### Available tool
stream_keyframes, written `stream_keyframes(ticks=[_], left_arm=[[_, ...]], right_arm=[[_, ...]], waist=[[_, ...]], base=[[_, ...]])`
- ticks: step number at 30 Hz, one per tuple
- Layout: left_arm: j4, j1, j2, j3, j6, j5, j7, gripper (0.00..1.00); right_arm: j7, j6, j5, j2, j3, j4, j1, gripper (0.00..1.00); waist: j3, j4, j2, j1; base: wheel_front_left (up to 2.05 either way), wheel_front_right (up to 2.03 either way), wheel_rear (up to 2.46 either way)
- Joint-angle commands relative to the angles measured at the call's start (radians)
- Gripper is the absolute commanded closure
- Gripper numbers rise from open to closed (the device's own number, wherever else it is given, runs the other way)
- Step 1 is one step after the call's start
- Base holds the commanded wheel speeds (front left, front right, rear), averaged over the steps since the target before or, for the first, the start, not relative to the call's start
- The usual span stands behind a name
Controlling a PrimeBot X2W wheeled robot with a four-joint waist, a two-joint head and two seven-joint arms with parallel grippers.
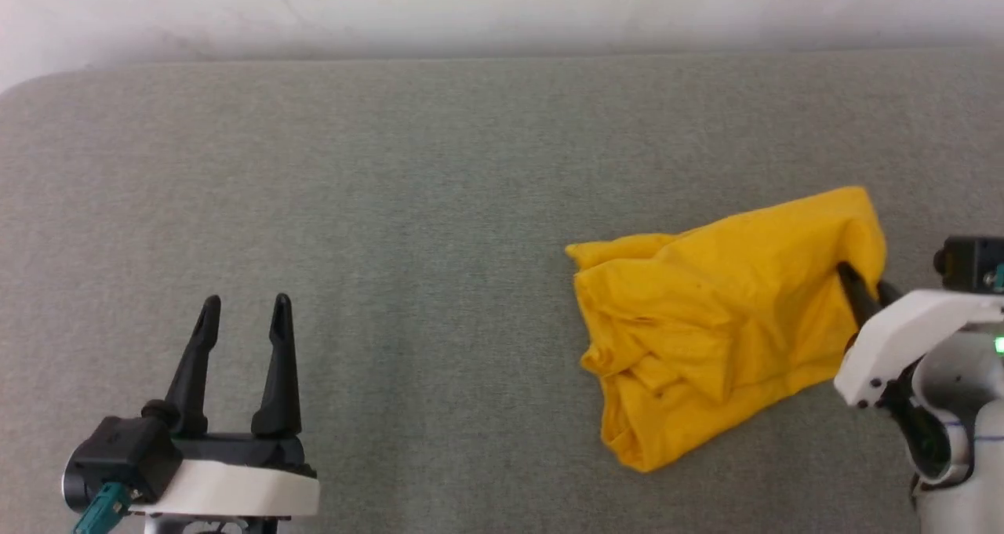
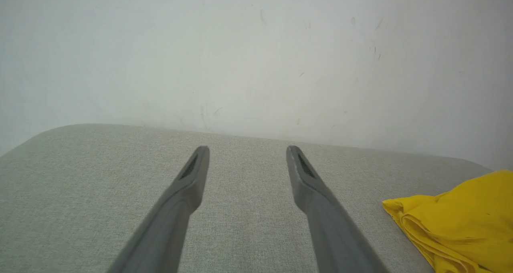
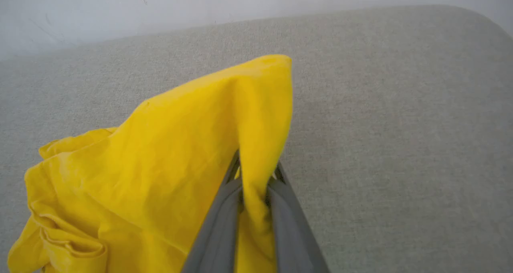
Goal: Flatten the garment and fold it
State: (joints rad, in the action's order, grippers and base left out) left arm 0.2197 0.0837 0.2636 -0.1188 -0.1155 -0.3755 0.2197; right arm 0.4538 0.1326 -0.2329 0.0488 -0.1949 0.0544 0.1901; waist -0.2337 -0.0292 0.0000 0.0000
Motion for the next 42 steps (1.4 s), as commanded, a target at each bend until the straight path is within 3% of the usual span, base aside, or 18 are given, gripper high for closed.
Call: stream_keyframes(ticks=[1, 11, 18, 23, 28, 42], left_arm=[[0.011, -0.020, 0.012, 0.001, -0.003, 0.012, -0.004, 0.00], [0.058, -0.058, 0.047, 0.010, -0.008, 0.028, -0.028, 0.00], [0.103, -0.127, 0.085, 0.001, 0.003, 0.057, -0.059, 0.00], [0.143, -0.178, 0.109, -0.001, 0.009, 0.077, -0.075, 0.00], [0.168, -0.209, 0.131, 0.000, 0.015, 0.089, -0.091, 0.00], [0.197, -0.262, 0.144, -0.010, 0.021, 0.105, -0.067, 0.00]], right_arm=[[0.031, -0.002, 0.063, 0.010, -0.013, -0.027, 0.042, 1.00], [0.163, -0.002, 0.173, 0.222, 0.061, -0.074, 0.197, 1.00], [0.166, -0.002, 0.210, 0.381, 0.047, -0.055, 0.270, 1.00], [0.139, -0.002, 0.248, 0.454, 0.006, -0.033, 0.310, 1.00], [0.115, -0.002, 0.287, 0.480, -0.034, -0.008, 0.336, 1.00], [0.065, -0.002, 0.439, 0.457, -0.227, 0.123, 0.357, 1.00]], waist=[[-0.028, -0.052, 0.0000, 0.0000], [-0.125, -0.168, 0.0000, 0.0000], [-0.238, -0.188, 0.0000, 0.0000], [-0.325, -0.188, 0.0000, 0.0000], [-0.378, -0.186, 0.0000, 0.0000], [-0.442, -0.148, 0.0000, 0.0000]], base=[[0.00, 0.00, 0.00], [0.00, 0.00, 0.00], [0.00, 0.00, 0.00], [0.00, 0.00, 0.00], [0.00, 0.00, 0.00], [0.00, 0.00, 0.00]])
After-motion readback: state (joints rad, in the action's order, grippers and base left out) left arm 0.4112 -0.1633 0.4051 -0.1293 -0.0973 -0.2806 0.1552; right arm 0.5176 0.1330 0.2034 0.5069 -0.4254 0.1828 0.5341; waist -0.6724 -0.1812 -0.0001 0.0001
